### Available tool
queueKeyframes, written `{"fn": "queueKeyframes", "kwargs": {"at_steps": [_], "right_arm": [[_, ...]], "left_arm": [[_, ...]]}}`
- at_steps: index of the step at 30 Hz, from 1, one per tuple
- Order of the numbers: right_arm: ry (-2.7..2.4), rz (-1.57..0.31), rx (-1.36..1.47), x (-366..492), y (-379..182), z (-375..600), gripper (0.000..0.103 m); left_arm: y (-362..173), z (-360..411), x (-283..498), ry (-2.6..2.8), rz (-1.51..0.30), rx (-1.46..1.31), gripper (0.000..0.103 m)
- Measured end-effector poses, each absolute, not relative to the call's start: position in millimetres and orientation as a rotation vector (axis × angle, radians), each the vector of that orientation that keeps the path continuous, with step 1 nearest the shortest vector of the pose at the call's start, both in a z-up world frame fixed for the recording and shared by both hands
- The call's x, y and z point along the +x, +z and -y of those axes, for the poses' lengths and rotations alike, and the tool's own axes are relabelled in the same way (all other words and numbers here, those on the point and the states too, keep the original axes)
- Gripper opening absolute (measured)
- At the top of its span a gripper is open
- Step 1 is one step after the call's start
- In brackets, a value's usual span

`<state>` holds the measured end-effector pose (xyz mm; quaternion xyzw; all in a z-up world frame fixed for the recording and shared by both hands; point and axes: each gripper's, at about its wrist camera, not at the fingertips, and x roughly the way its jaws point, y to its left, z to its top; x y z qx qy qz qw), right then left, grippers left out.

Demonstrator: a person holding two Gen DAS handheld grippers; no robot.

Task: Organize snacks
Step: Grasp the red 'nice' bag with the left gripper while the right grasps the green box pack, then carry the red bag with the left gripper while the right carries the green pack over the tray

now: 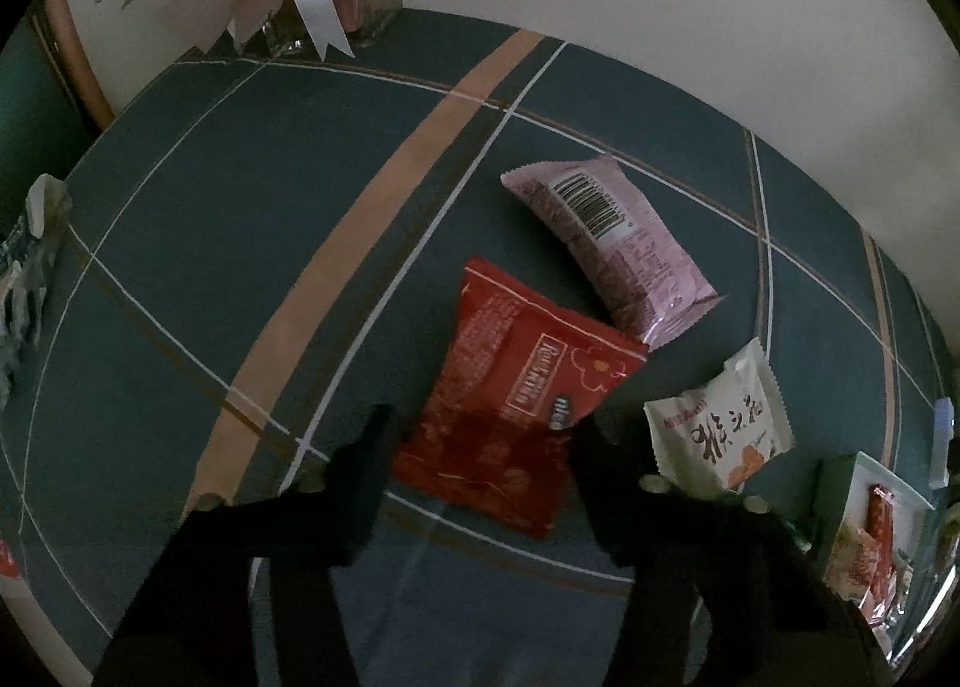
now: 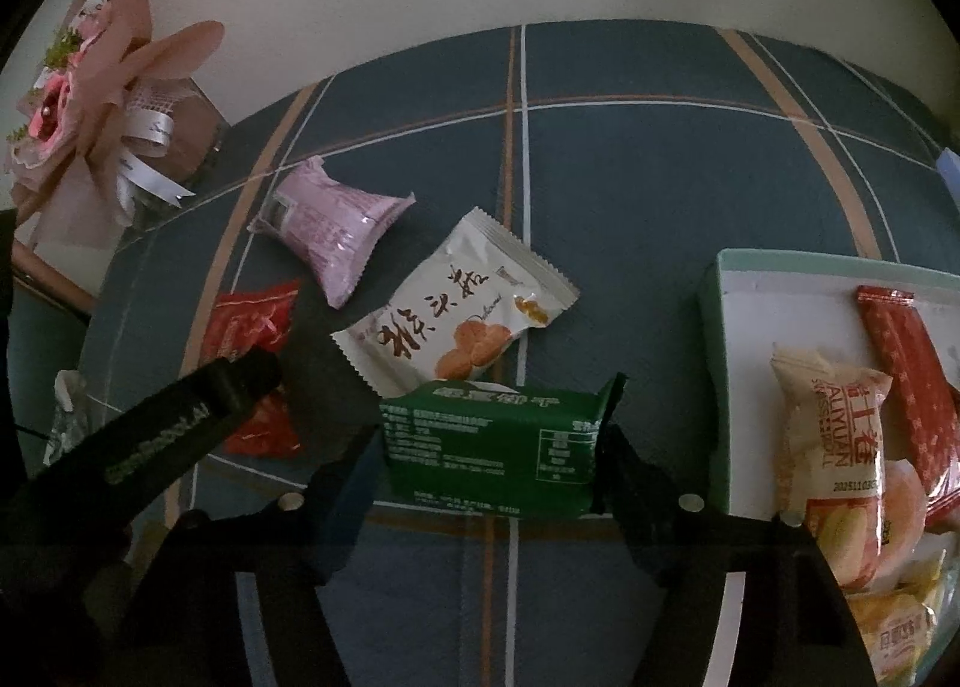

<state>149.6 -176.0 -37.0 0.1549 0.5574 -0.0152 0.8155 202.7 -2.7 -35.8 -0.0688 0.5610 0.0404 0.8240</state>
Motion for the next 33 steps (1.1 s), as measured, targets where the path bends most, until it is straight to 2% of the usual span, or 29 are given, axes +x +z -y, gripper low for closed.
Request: {"fn": "queueKeyframes", "kwargs": {"at_steps": [6, 16, 33], "right_arm": [[-0.017, -1.19, 0.343, 149, -35, 177, 0.071], [0.0, -1.164, 0.371, 138, -16, 182, 0.071], [-0.037, -1.083, 0.404, 90, 39, 232, 0.071]], "left_arm": [[-30, 0, 199, 0.09, -1.184, -0.17, 0.052], [-3, -7, 186, 0.138, -1.178, -0.216, 0.052], [59, 47, 135, 0.072, -1.091, -0.165, 0.052]]}}
